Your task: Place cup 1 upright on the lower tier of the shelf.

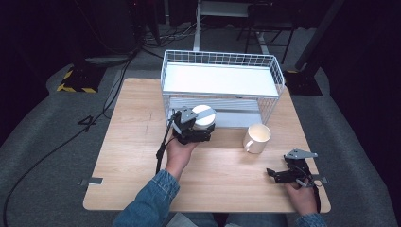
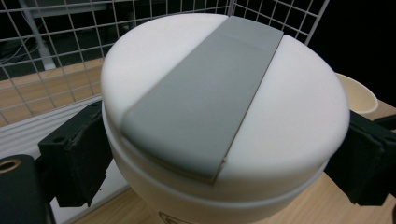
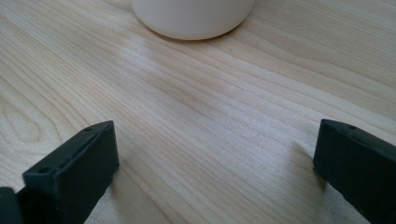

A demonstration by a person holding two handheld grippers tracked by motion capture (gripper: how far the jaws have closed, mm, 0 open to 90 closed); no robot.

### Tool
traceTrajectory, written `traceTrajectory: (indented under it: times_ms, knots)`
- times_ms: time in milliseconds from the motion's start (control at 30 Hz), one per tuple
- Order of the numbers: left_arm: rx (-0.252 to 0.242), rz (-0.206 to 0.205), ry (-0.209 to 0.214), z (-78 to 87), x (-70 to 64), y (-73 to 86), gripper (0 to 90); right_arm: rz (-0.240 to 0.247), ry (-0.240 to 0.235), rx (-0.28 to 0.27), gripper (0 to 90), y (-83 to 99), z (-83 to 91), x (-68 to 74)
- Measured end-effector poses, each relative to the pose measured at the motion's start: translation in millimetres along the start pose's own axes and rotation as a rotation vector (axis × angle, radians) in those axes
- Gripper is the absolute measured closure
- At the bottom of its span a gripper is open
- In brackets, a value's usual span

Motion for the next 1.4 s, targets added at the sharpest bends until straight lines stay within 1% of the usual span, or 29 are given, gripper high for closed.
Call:
traceTrajectory:
  times_ms: [100, 133, 233, 300, 333, 367, 400, 433, 500, 533, 600, 633, 667, 700, 767, 933, 1067, 1200, 1267, 1300, 1367, 1400]
  knots:
    - [-0.006, -0.013, -0.026, -10.3, 1.5, -2.3, 7.5, 0.000, 0.000, 0.000, 0.2, 0.0, 0.0, 0.0]
    - [-0.006, -0.013, -0.026, -10.3, 1.5, -2.3, 7.5, 0.000, 0.000, 0.000, 0.2, 0.0, 0.0, 0.0]
    - [-0.005, -0.025, -0.055, -19.3, 3.5, -2.6, 7.5, 0.000, 0.000, 0.000, 0.2, 0.0, 0.0, 0.0]
    - [-0.012, -0.013, -0.078, -27.4, 4.6, -3.3, 7.5, 0.000, 0.000, 0.000, 0.2, 0.0, 0.0, 0.0]
    - [-0.012, -0.013, -0.078, -27.4, 4.6, -3.3, 7.5, 0.000, 0.000, 0.000, 0.2, 0.0, 0.0, 0.0]
    - [-0.015, -0.013, -0.090, -32.9, 6.0, -4.5, 7.5, 0.000, 0.000, 0.000, 0.2, 0.0, 0.0, 0.0]
    - [-0.015, -0.013, -0.090, -32.9, 6.0, -4.5, 7.5, 0.000, 0.000, 0.000, 0.2, 0.0, 0.0, 0.0]
    - [-0.015, -0.002, -0.097, -35.9, 6.1, -4.9, 7.5, 0.000, 0.000, 0.000, 0.2, 0.0, 0.0, -0.1]
    - [-0.011, -0.006, -0.108, -41.5, 7.4, -6.1, 7.5, 0.000, 0.000, 0.000, 0.2, 0.0, 0.0, 0.0]
    - [-0.013, 0.007, -0.111, -44.3, 7.5, -6.6, 7.5, 0.000, 0.000, 0.000, 0.2, 0.0, 0.0, -0.1]
    - [-0.012, 0.018, -0.118, -49.6, 8.6, -6.9, 7.5, 0.000, 0.000, 0.000, 0.2, 0.0, 0.0, -0.1]
    - [-0.012, 0.020, -0.129, -55.5, 10.0, -6.4, 7.5, 0.000, 0.000, 0.000, 0.2, 0.0, 0.0, -0.1]
    - [-0.012, 0.020, -0.129, -55.5, 10.0, -6.4, 7.5, 0.000, 0.000, 0.000, 0.2, 0.0, 0.0, -0.1]
    - [-0.007, 0.030, -0.142, -60.7, 11.4, -4.6, 7.5, 0.000, 0.000, 0.000, 0.2, 0.0, 0.0, 0.0]
    - [-0.007, 0.028, -0.148, -63.2, 12.6, -4.0, 7.5, 0.000, 0.000, 0.000, 0.2, 0.0, 0.0, 0.0]
    - [-0.003, 0.054, -0.172, -73.8, 17.1, -0.3, 7.4, 0.000, 0.000, 0.000, 0.2, 0.0, 0.0, 0.0]
    - [-0.007, 0.083, -0.189, -80.7, 21.7, 1.2, 7.4, 0.000, 0.000, 0.000, 0.2, 0.0, 0.0, 0.0]
    - [-0.006, 0.079, -0.208, -87.5, 24.4, 0.2, 7.4, 0.000, 0.000, 0.000, 0.2, 0.0, 0.0, -0.1]
    - [-0.006, 0.086, -0.219, -91.3, 25.7, 0.3, 7.4, 0.000, 0.000, 0.000, 0.2, 0.0, 0.0, -0.1]
    - [-0.012, 0.101, -0.221, -95.1, 26.8, 0.6, 7.4, 0.000, 0.000, 0.000, 0.2, 0.0, 0.0, -0.1]
    - [-0.013, 0.109, -0.216, -97.0, 26.6, 0.8, 7.4, 0.000, 0.000, 0.000, 0.2, 0.0, 0.0, -0.1]
    - [-0.010, 0.112, -0.222, -98.4, 27.1, 1.3, 7.4, 0.000, 0.000, 0.000, 0.2, 0.0, 0.0, -0.1]
Point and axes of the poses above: each handheld gripper's, and its own axes: z roughly backward along the jaws, y roughly out of its underside, x roughly to its left, the point moved 8 cm from there along -z, roughly forward along the jaws, and after that the axes turned 1 degree about z, right-handed, at the moved point
